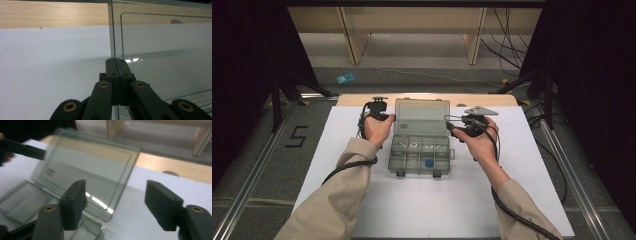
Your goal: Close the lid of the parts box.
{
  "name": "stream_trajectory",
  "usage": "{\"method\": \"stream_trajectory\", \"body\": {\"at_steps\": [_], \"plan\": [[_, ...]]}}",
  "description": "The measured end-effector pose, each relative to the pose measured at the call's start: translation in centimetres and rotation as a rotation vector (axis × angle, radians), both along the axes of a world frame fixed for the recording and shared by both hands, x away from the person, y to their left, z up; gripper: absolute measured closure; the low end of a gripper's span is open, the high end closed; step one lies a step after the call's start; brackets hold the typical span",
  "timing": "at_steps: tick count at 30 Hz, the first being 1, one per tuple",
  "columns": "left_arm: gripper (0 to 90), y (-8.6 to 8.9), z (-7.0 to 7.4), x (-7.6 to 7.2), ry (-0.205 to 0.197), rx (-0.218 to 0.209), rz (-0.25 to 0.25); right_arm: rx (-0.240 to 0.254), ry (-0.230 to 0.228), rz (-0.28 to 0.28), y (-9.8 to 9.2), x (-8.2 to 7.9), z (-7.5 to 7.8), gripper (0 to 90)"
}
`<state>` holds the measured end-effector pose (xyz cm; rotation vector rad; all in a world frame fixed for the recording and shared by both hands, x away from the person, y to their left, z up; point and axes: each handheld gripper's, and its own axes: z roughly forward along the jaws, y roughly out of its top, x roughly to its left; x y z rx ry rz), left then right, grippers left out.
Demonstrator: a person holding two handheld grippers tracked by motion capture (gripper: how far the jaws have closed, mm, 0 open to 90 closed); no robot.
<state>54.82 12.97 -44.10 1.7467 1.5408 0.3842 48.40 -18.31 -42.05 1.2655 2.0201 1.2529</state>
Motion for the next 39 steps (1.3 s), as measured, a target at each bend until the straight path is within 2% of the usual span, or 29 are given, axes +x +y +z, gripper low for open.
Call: {"method": "stream_trajectory", "body": {"at_steps": [1, 7, 8, 9, 12, 13, 14, 15, 17, 18, 19, 20, 21, 23, 25, 26, 27, 28, 30, 31, 32, 33, 34, 35, 36, 37, 39], "plan": [[89.6, 0.0, 0.0, 0.0, 0.001, 0.001, -0.002, -0.021, 0.02, -0.012, 0.2, 0.7, -0.3, 36.7], [89.6, 0.2, 0.1, -0.1, -0.007, -0.001, -0.016, -0.034, 0.076, -0.069, 1.5, 3.5, -1.2, 41.8], [89.7, 0.3, 0.2, -0.1, -0.004, 0.017, -0.03, -0.052, 0.085, -0.069, 1.5, 3.8, -1.2, 41.8], [89.7, 0.3, 0.2, -0.1, -0.004, 0.017, -0.031, -0.058, 0.097, -0.077, 1.8, 4.2, -1.3, 42.3], [89.7, 0.3, 0.1, -0.2, -0.002, 0.005, -0.021, -0.095, 0.098, -0.083, 2.1, 5.1, -1.4, 45.8], [89.7, 0.3, 0.1, -0.2, 0.0, 0.005, -0.02, -0.081, 0.132, -0.108, 2.3, 5.1, -1.3, 47.3], [89.7, 0.4, 0.2, -0.2, 0.006, 0.015, -0.03, -0.071, 0.144, -0.123, 2.5, 5.2, -1.3, 49.5], [89.6, 0.4, 0.2, -0.3, 0.005, 0.014, -0.03, -0.103, 0.112, -0.096, 2.2, 5.6, -1.4, 51.0], [89.6, 0.5, 0.2, -0.2, -0.002, 0.021, -0.041, -0.067, 0.145, -0.126, 2.6, 5.7, -1.3, 53.4], [89.6, 0.5, 0.2, -0.3, -0.006, 0.013, -0.036, -0.064, 0.141, -0.123, 2.6, 5.8, -1.3, 54.7], [89.7, 0.5, 0.2, -0.3, -0.002, 0.019, -0.041, -0.084, 0.14, -0.11, 2.4, 6.0, -1.3, 56.1], [89.6, 0.4, 0.3, -0.3, 0.001, 0.009, -0.031, -0.074, 0.142, -0.121, 2.5, 6.1, -1.3, 57.3], [89.7, 0.4, 0.3, -0.3, -0.003, 0.005, -0.027, -0.092, 0.157, -0.108, 2.3, 6.1, -1.3, 58.5], [89.6, 0.4, 0.3, -0.4, -0.008, 0.004, -0.029, -0.066, 0.165, -0.132, 2.5, 6.2, -1.5, 60.7], [89.7, 0.4, 0.3, -0.4, -0.01, 0.003, -0.029, -0.067, 0.172, -0.117, 2.3, 6.3, -1.6, 63.5], [89.6, 0.4, 0.3, -0.4, -0.011, 0.003, -0.028, -0.033, 0.218, -0.148, 2.6, 6.0, -1.6, 65.2], [89.7, 0.4, 0.3, -0.4, -0.012, 0.007, -0.031, -0.033, 0.225, -0.148, 2.6, 6.0, -1.5, 66.7], [89.6, 0.6, 0.4, -0.4, -0.01, 0.024, -0.048, -0.035, 0.223, -0.146, 2.5, 6.0, -1.6, 68.4], [89.6, 0.6, 0.4, -0.5, -0.012, 0.023, -0.049, -0.029, 0.233, -0.14, 2.4, 6.0, -1.7, 71.6], [89.7, 0.3, 0.3, -0.4, -0.027, -0.005, -0.02, -0.009, 0.245, -0.158, 2.6, 6.0, -1.7, 73.3], [89.6, 0.3, 0.3, -0.4, -0.026, -0.004, -0.024, -0.024, 0.224, -0.152, 2.4, 6.0, -1.9, 74.8], [89.6, 0.3, 0.3, -0.4, -0.028, -0.005, -0.023, -0.006, 0.227, -0.164, 2.6, 6.0, -2.0, 75.9], [89.6, 0.3, 0.3, -0.4, -0.029, -0.004, -0.023, 0.01, 0.251, -0.17, 2.6, 6.0, -1.9, 77.0], [89.6, 0.3, 0.3, -0.5, -0.027, -0.001, -0.024, 0.004, 0.239, -0.167, 2.6, 6.0, -2.0, 77.7], [89.6, 0.3, 0.3, -0.5, -0.026, -0.001, -0.022, -0.015, 0.246, -0.16, 2.5, 5.9, -2.0, 78.9], [89.6, 0.3, 0.3, -0.5, -0.025, -0.001, -0.023, -0.007, 0.252, -0.171, 2.6, 5.9, -2.0, 80.2], [89.6, 0.3, 0.3, -0.5, -0.026, -0.003, -0.023, -0.021, 0.234, -0.176, 2.4, 5.9, -2.1, 83.7]]}}
